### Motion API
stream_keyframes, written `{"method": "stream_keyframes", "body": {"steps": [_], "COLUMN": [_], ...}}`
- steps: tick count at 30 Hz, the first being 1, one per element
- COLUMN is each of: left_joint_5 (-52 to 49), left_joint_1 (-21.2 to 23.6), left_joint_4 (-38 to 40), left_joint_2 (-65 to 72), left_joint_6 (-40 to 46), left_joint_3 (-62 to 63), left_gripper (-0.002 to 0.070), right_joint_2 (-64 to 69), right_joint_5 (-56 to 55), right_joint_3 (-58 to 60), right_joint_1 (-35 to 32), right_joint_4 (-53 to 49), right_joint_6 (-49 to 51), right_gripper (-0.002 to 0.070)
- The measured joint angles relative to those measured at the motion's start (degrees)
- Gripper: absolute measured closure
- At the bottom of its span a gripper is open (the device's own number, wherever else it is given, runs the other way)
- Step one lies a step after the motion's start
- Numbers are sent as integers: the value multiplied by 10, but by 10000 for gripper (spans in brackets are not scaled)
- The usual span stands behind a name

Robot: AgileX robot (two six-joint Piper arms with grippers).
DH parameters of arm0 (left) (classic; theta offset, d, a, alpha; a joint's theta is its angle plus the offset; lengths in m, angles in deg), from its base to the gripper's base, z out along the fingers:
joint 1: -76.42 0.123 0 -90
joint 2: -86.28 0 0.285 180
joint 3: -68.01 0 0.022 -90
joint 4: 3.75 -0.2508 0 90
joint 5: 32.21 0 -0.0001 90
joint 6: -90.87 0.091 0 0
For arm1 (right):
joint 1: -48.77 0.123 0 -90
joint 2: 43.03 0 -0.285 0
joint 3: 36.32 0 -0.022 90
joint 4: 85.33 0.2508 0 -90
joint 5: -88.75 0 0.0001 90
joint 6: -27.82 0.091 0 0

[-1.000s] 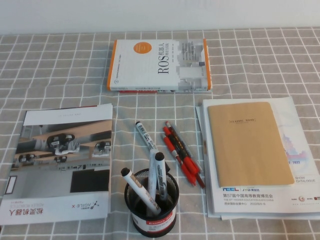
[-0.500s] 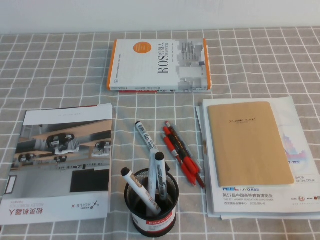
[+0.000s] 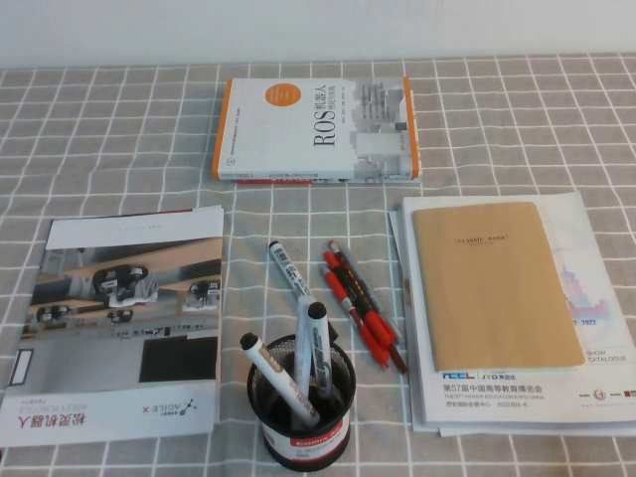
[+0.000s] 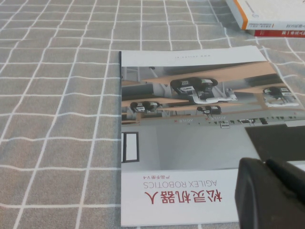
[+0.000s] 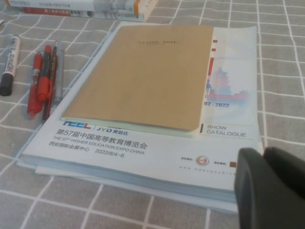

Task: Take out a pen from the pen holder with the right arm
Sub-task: 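Take a marker out of the pen holder and lay it on the table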

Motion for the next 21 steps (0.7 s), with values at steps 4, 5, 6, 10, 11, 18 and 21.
{"method": "stream_keyframes", "body": {"steps": [4, 5, 6, 10, 11, 18, 21], "left_joint_5": [0, 0, 0, 0, 0, 0, 0], "left_joint_1": [0, 0, 0, 0, 0, 0, 0], "left_joint_4": [0, 0, 0, 0, 0, 0, 0], "left_joint_2": [0, 0, 0, 0, 0, 0, 0], "left_joint_6": [0, 0, 0, 0, 0, 0, 0], "left_joint_3": [0, 0, 0, 0, 0, 0, 0], "left_gripper": [678, 678, 678, 678, 678, 678, 678], "right_joint_2": [0, 0, 0, 0, 0, 0, 0], "right_joint_5": [0, 0, 0, 0, 0, 0, 0], "right_joint_3": [0, 0, 0, 0, 0, 0, 0], "right_joint_1": [0, 0, 0, 0, 0, 0, 0], "right_joint_4": [1, 1, 1, 2, 3, 7, 14], "right_joint_6": [0, 0, 0, 0, 0, 0, 0], "right_gripper": [688, 688, 688, 688, 688, 688, 688]}}
